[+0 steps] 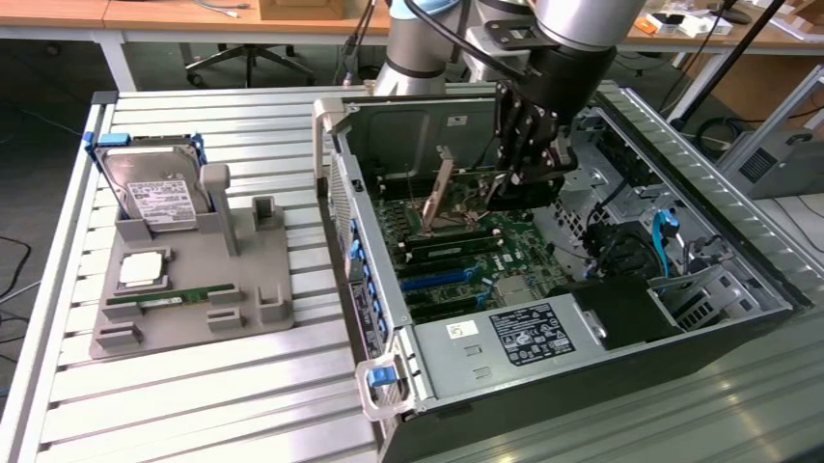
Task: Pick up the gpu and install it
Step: 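Insert the gpu into the slot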
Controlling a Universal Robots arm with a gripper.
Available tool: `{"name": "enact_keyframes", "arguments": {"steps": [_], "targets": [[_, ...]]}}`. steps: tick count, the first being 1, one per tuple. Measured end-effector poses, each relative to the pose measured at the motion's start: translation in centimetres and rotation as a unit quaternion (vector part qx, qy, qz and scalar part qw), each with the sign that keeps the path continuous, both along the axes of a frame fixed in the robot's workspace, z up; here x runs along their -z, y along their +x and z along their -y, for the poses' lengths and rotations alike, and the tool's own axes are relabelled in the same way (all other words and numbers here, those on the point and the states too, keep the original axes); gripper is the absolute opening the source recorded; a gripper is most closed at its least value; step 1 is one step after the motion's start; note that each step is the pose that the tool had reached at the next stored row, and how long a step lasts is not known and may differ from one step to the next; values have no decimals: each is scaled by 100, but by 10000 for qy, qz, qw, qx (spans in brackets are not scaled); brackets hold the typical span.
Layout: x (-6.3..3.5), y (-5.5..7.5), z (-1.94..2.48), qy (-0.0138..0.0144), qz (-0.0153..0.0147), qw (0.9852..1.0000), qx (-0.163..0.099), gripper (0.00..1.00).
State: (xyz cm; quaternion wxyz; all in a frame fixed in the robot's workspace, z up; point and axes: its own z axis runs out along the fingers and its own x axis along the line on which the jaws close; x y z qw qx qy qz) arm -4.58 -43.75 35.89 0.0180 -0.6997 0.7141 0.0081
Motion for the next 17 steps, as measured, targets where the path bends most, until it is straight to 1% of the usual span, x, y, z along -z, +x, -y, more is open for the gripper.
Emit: {"name": "enact_keyframes", "arguments": {"steps": [17], "targets": [[8, -45, 3, 0, 0, 10000, 0, 27]]}}
